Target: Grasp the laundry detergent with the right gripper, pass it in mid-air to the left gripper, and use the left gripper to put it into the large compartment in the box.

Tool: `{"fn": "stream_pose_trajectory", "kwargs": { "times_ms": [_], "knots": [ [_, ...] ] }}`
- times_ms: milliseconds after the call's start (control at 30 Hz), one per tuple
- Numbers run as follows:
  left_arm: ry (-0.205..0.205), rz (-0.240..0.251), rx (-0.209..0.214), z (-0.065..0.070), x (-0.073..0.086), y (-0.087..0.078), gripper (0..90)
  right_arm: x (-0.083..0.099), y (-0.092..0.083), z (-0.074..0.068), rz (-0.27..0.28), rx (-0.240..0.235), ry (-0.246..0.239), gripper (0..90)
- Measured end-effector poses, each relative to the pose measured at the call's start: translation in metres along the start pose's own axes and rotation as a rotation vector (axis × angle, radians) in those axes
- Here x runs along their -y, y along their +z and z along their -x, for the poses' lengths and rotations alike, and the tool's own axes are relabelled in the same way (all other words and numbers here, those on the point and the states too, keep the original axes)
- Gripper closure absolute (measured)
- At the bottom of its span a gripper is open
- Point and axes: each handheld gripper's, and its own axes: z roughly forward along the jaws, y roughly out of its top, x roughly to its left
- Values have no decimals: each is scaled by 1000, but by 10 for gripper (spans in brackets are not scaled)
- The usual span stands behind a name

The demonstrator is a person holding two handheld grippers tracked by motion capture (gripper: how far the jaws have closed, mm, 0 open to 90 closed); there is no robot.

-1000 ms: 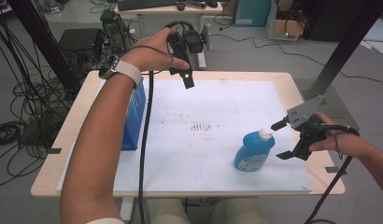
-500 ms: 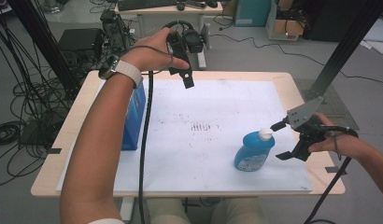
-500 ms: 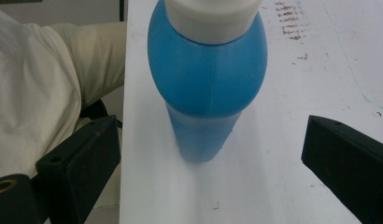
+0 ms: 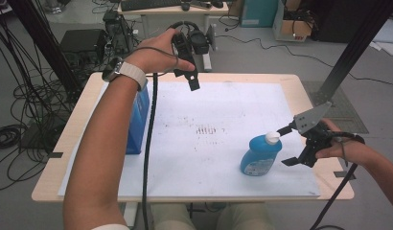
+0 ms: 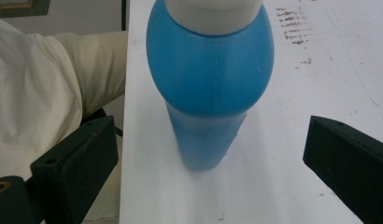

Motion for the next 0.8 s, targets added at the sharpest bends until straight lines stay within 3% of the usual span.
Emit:
{"fn": "stream_pose_trajectory", "kwargs": {
  "times_ms": [133, 200, 300, 400, 800],
  "knots": [
    [2, -8, -1, 0, 0, 0, 104, 3, 2, 0, -3, -2, 5, 34],
    [1, 5, 0, 0, 0, 1, 105, 5, 4, 4, -2, -1, -50, 36],
    [2, 1, 1, 0, -1, 0, 104, 6, 6, 5, 5, -3, -59, 36],
    [2, -8, -1, 0, -1, 0, 104, 6, 6, 3, -6, -6, -38, 38],
    [4, -6, 0, -1, -1, 0, 105, 6, 8, 4, 8, -5, -44, 38]
  ]
}}
